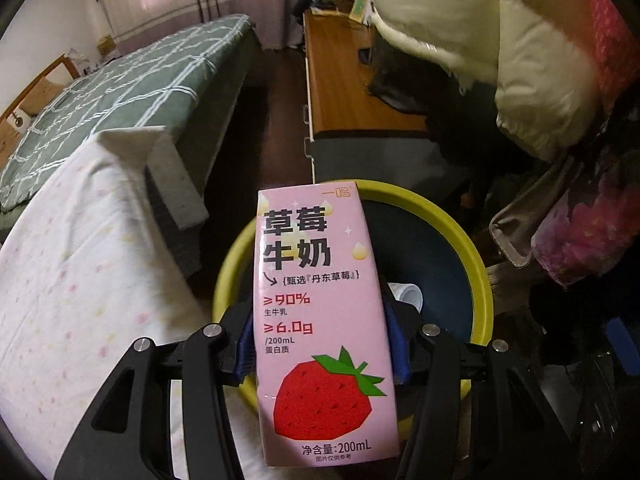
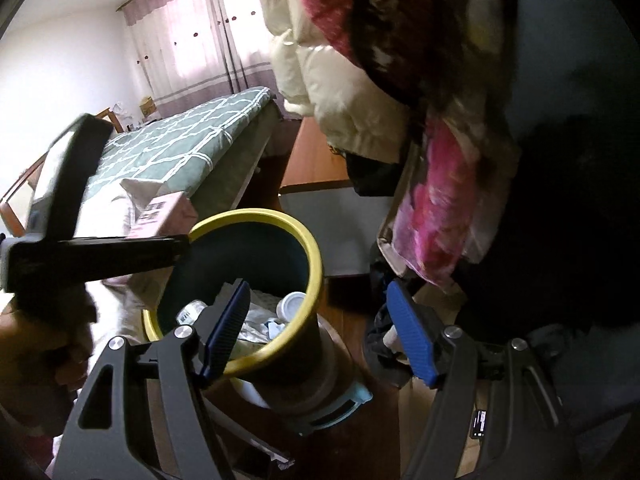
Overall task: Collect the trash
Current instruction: 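Carry the milk carton with the left tool over the bin and drop it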
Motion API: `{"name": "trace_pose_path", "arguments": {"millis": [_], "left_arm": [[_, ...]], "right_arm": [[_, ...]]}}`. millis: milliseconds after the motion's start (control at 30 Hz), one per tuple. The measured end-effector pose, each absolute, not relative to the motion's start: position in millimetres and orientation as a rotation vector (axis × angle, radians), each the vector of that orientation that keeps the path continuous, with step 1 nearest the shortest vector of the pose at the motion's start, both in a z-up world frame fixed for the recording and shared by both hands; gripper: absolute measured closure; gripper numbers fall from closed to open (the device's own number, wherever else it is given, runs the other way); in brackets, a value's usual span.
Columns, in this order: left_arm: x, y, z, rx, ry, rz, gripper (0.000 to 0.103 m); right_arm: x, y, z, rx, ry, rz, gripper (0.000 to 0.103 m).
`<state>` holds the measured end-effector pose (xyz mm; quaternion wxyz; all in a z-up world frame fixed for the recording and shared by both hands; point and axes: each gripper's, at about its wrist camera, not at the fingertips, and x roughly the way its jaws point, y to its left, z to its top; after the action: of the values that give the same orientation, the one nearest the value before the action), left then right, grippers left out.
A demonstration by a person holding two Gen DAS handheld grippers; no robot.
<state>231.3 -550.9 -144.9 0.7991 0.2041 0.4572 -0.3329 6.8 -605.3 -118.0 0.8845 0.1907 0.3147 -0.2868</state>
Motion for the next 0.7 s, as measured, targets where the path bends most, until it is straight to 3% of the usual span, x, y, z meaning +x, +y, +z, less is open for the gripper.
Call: {"name": "trace_pose_path", "arguments": {"millis": [100,167,333,467,700], "left_arm": [[234.2,-562.3,-157.7,0.444,1.013,-0.709,0.05],[235.1,-564.7,-161.1,0.438,1.017,-0.697,0.03],[224.5,-536.2,-139.8,0.409,0.95,-0.68,0.023],[210.6,-488.3,-105.9,0.354,0.857,-0.656,0.009],[173.3,-378.1,-46.5,0.253,0.696,-0.581,0.005]], "right_arm": [[0.0,-609.6,-119.3,0.409,0.654,-0.606,0.036],[-3.1,-610.6,-120.3,0.414,0.652,-0.608,0.035],[-2.4,-607.7,-118.6,0.412,0.649,-0.592,0.034],[5.1,-600.7,-117.0,0.402,0.648,-0.562,0.034],[12.6,-572.1,-104.2,0.362,0.638,-0.487,0.033]]}}
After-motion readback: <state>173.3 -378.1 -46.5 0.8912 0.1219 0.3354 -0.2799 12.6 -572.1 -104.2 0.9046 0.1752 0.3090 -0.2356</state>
